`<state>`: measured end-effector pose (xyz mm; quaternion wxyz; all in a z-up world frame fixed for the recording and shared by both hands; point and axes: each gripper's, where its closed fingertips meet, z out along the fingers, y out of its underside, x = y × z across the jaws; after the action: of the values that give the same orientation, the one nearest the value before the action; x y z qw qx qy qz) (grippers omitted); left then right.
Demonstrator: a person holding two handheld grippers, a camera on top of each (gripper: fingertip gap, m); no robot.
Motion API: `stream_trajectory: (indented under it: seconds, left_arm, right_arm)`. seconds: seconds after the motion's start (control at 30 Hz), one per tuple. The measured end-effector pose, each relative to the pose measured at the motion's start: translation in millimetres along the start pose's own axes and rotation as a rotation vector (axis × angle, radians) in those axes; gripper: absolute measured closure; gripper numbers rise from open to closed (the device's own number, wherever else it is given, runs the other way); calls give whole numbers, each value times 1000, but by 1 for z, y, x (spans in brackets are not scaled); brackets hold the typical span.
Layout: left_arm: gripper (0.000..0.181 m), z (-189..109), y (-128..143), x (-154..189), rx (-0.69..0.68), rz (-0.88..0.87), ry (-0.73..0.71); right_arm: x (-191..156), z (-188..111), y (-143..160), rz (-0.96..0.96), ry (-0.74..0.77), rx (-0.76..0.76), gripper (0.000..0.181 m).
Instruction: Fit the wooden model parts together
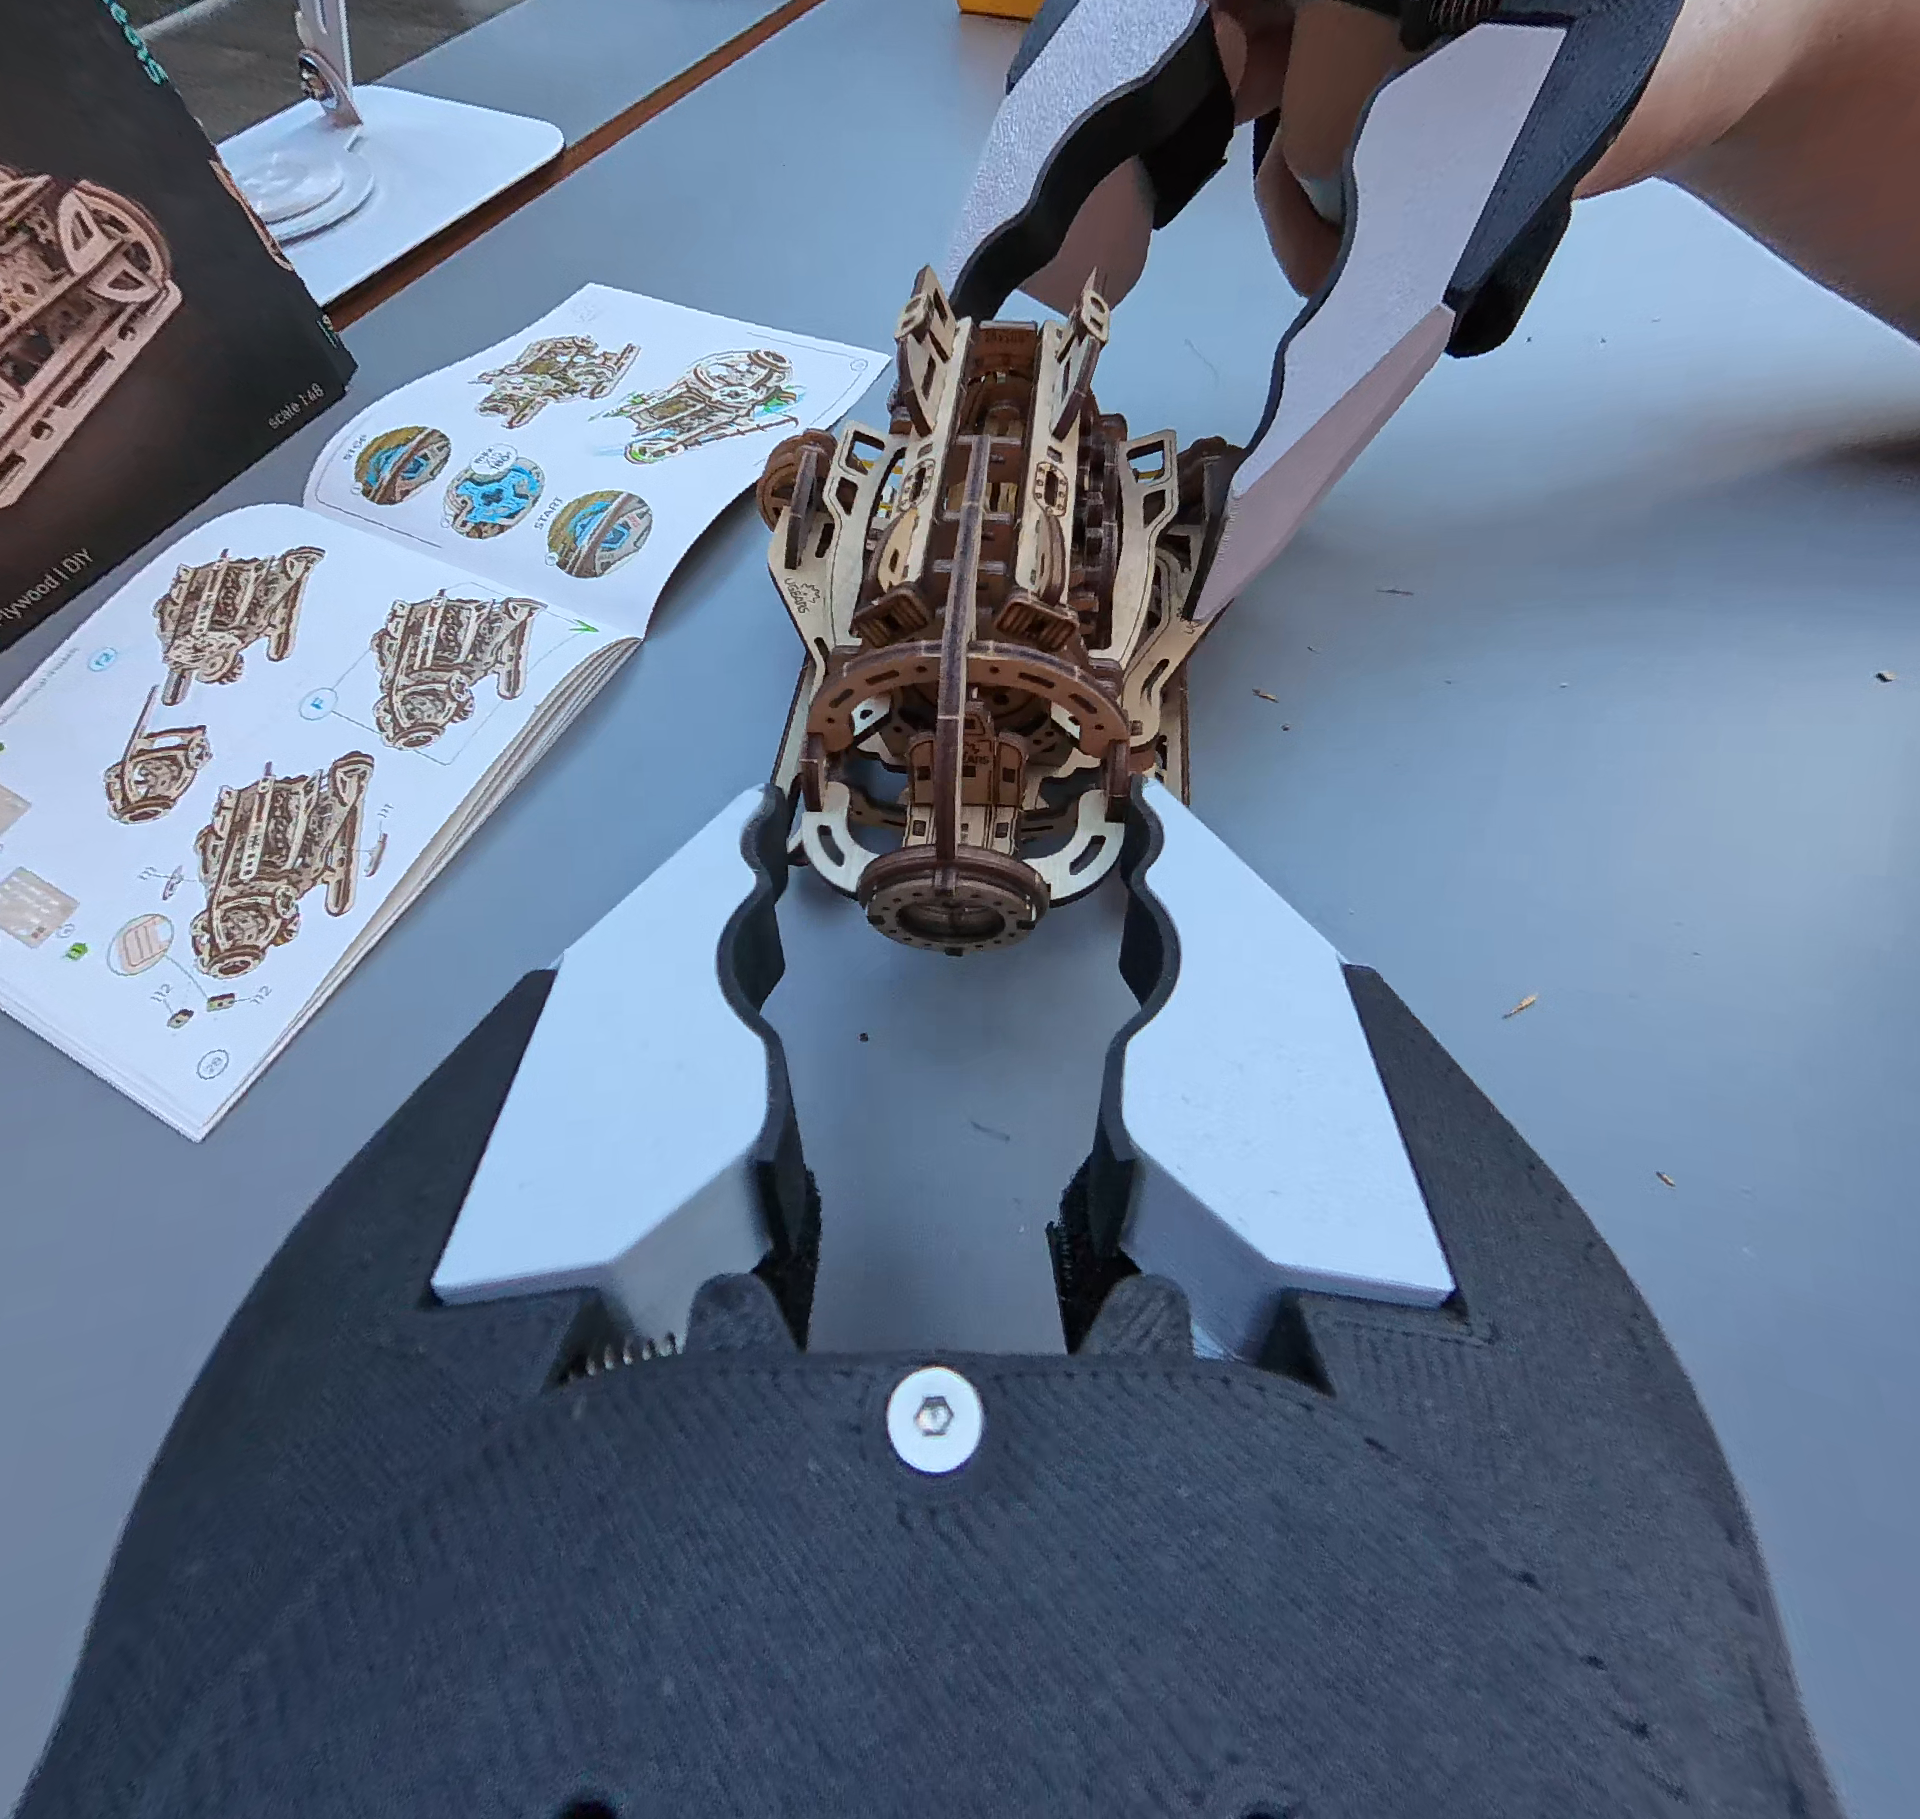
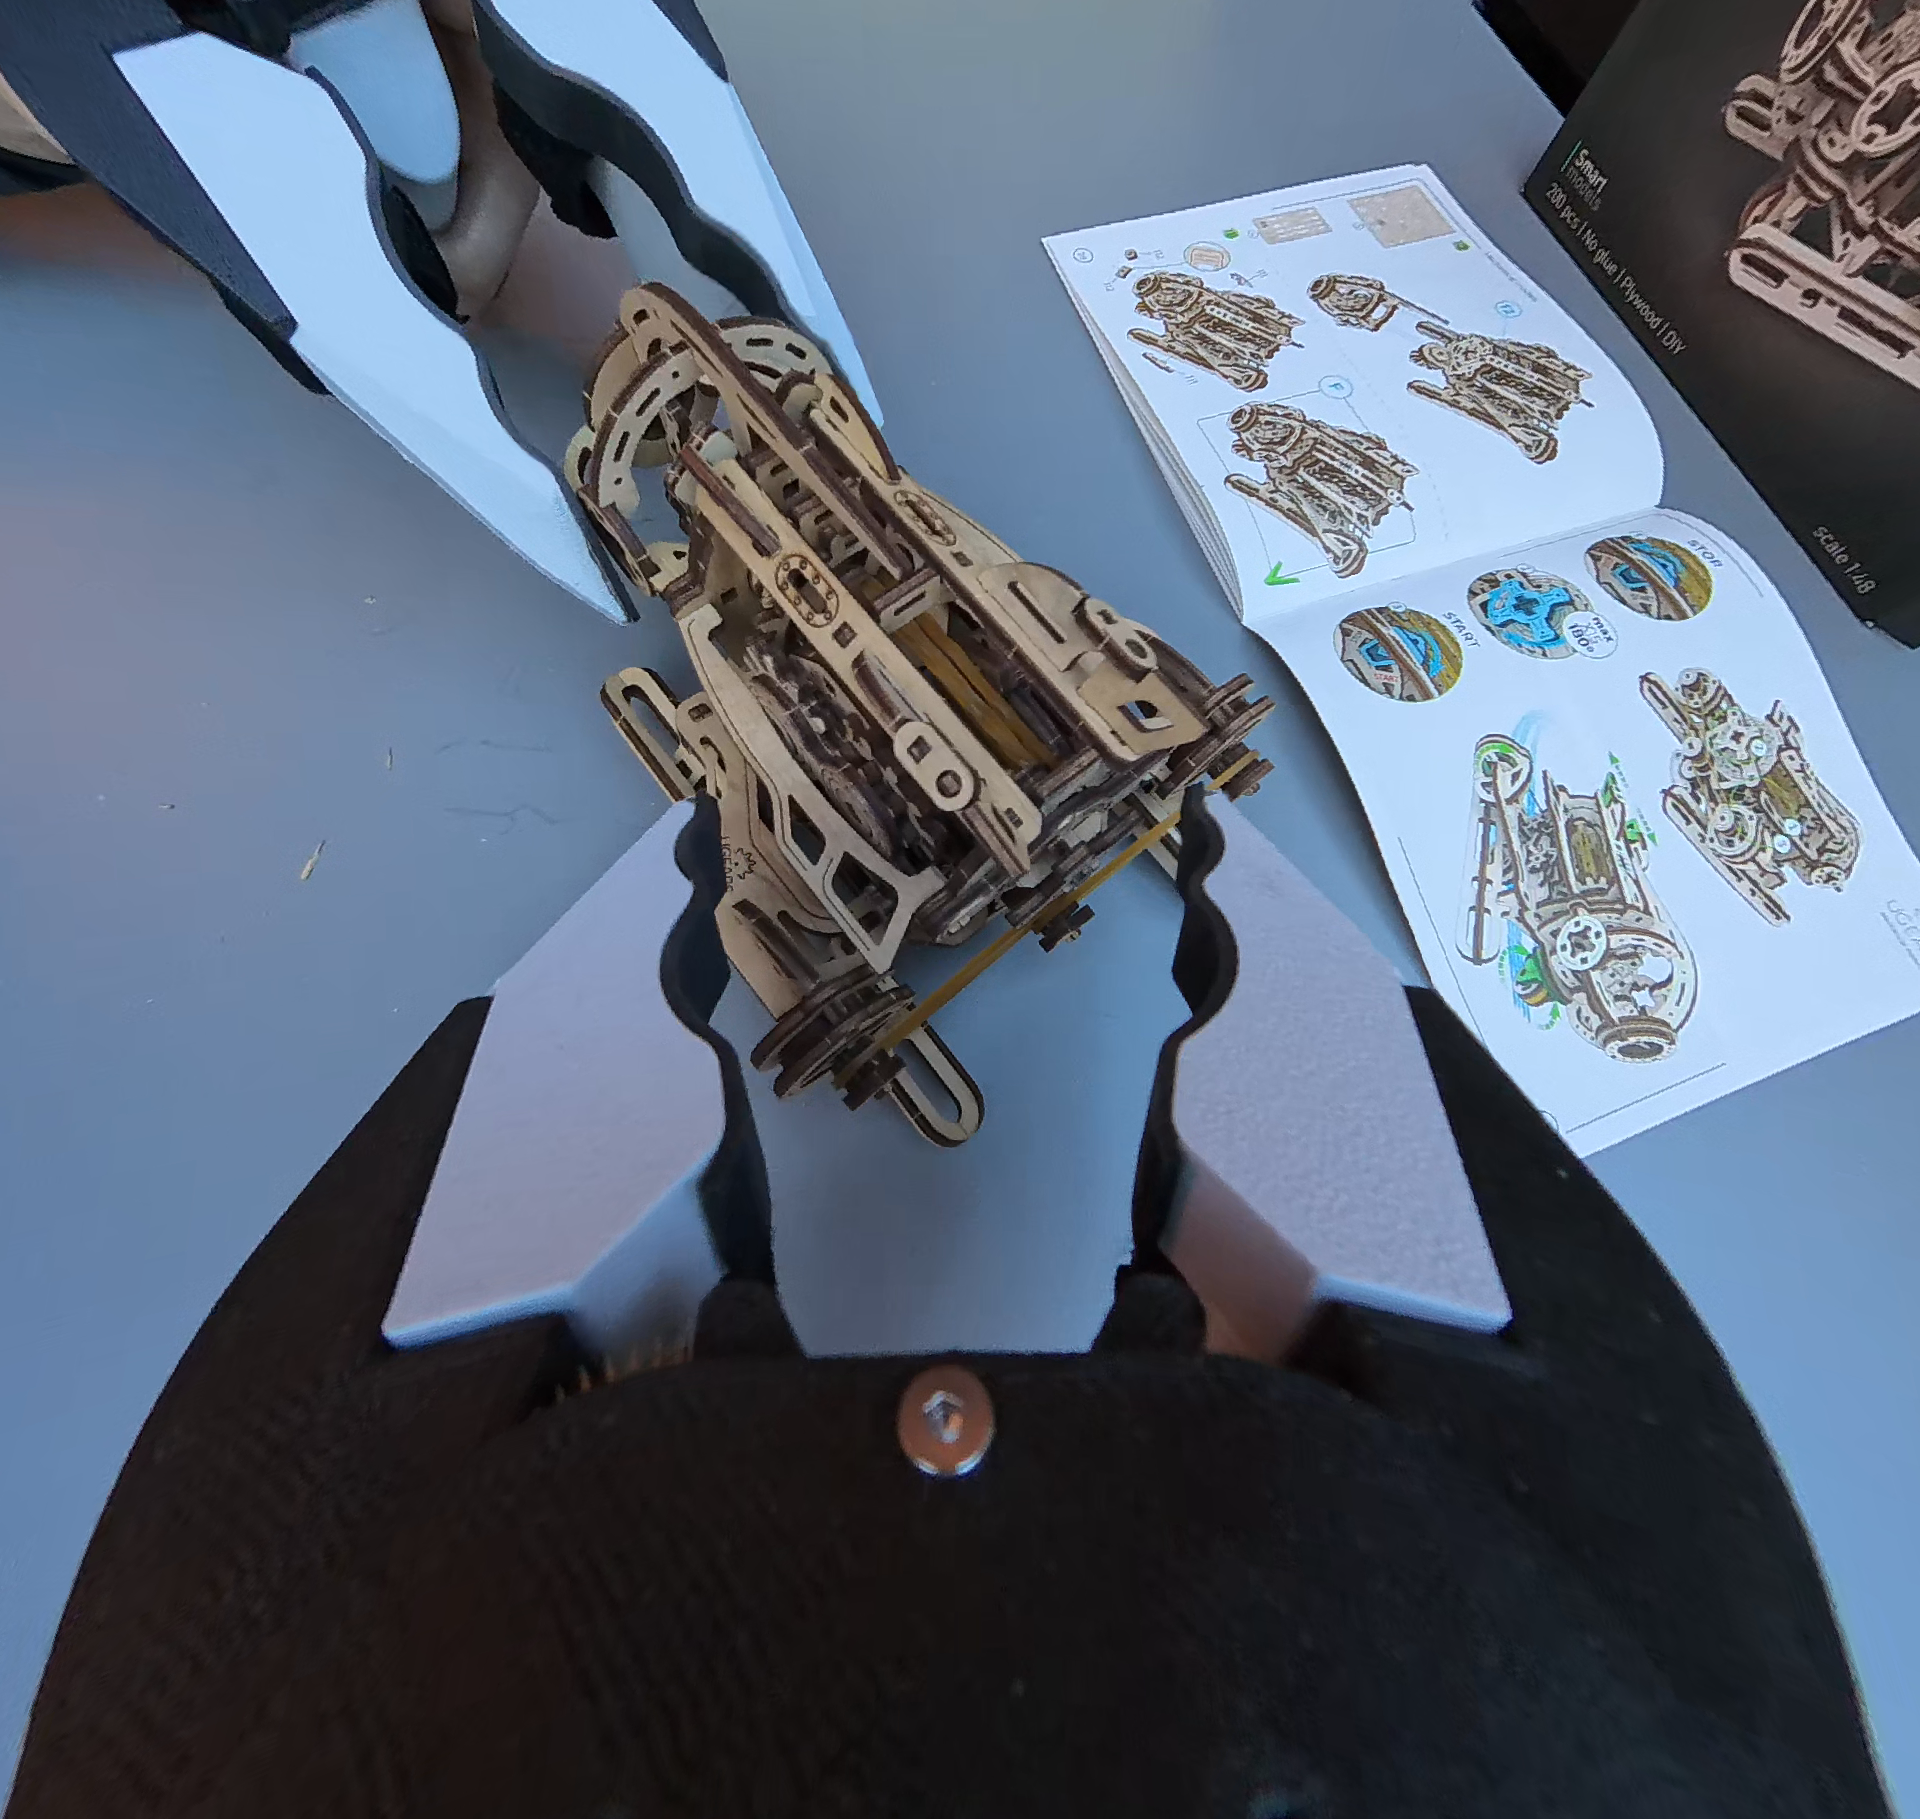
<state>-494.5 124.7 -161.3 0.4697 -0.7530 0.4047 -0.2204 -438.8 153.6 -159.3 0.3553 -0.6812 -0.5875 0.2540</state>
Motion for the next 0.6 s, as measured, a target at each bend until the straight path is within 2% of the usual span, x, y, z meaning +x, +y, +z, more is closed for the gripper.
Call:
stream_trajectory:
  seconds: [0.6]
  left_arm:
    - [107, -22, -14, 3, 50, -27, -22]
  right_arm:
    - [2, -12, -5, 10, 20, 45, 84]
